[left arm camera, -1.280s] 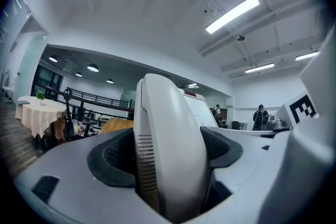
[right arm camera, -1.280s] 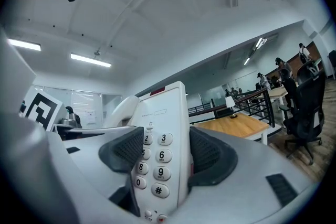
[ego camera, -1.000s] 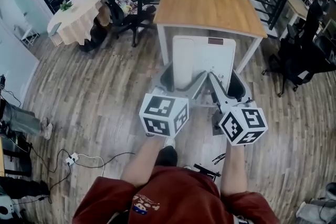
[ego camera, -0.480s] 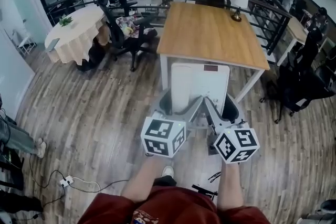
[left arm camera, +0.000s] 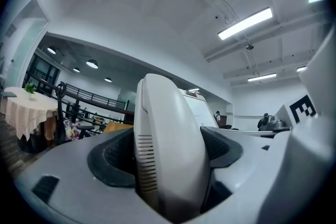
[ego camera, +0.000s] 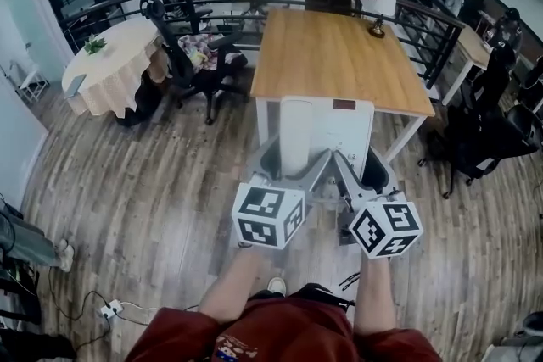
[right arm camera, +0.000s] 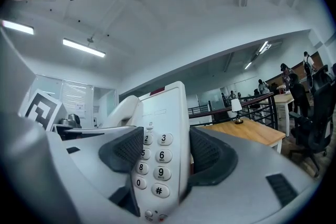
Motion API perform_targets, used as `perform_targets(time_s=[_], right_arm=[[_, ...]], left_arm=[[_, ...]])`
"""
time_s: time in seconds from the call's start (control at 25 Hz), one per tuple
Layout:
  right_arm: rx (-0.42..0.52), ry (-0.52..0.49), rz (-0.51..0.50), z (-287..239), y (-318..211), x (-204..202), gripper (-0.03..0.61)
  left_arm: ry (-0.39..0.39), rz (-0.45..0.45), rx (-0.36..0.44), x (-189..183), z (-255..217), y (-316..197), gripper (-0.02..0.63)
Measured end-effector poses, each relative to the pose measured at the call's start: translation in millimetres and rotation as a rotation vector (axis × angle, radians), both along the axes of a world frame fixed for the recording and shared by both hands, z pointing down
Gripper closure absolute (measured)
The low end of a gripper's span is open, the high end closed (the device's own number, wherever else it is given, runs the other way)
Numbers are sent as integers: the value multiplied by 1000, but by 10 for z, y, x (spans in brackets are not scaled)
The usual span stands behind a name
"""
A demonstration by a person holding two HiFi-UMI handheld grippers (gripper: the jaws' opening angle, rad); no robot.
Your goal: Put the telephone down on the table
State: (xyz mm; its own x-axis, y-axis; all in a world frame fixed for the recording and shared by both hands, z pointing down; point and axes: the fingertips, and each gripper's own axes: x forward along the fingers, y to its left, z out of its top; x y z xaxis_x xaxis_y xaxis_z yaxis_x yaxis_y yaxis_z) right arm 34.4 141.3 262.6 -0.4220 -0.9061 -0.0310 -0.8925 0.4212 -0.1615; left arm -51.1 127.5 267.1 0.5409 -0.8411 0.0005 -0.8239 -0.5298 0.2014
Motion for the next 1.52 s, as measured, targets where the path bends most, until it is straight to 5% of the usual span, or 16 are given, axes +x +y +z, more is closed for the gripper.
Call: perform_targets(time_s=[0.72,1.52], right_arm=[[-13,-42,-2,170,-1204,379,295],[-17,-60,-19,126,-2888,1383,295]], left_arm=[[-40,-2,-20,380,134,-1202,221],[-58,-19,-28,1380,77,-2872,220]])
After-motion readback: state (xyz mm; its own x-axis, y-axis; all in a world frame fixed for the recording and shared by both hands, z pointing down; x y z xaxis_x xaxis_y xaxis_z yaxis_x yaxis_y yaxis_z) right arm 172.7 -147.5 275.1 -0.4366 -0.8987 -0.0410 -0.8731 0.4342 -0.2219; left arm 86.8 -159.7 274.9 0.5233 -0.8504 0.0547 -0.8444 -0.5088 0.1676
